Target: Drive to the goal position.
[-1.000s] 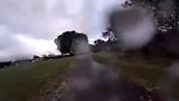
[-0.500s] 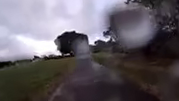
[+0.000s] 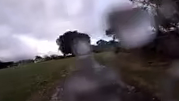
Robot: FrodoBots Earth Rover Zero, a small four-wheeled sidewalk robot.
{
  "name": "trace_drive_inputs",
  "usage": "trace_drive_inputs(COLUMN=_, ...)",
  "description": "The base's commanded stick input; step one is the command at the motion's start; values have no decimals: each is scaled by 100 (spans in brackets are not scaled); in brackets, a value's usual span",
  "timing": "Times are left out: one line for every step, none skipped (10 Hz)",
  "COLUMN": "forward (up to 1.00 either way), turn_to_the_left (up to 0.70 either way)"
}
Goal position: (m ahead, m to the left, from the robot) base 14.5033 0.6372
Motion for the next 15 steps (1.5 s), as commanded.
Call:
trace_drive_inputs(forward=70, turn_to_the_left=14)
trace_drive_inputs(forward=70, turn_to_the_left=14)
trace_drive_inputs(forward=70, turn_to_the_left=9)
trace_drive_inputs(forward=70, turn_to_the_left=2)
trace_drive_inputs(forward=70, turn_to_the_left=0)
trace_drive_inputs(forward=70, turn_to_the_left=0)
trace_drive_inputs(forward=70, turn_to_the_left=0)
trace_drive_inputs(forward=70, turn_to_the_left=0)
trace_drive_inputs(forward=70, turn_to_the_left=0)
trace_drive_inputs(forward=70, turn_to_the_left=0)
trace_drive_inputs(forward=70, turn_to_the_left=0)
trace_drive_inputs(forward=70, turn_to_the_left=0)
trace_drive_inputs(forward=70, turn_to_the_left=0)
trace_drive_inputs(forward=70, turn_to_the_left=0)
trace_drive_inputs(forward=70, turn_to_the_left=0)
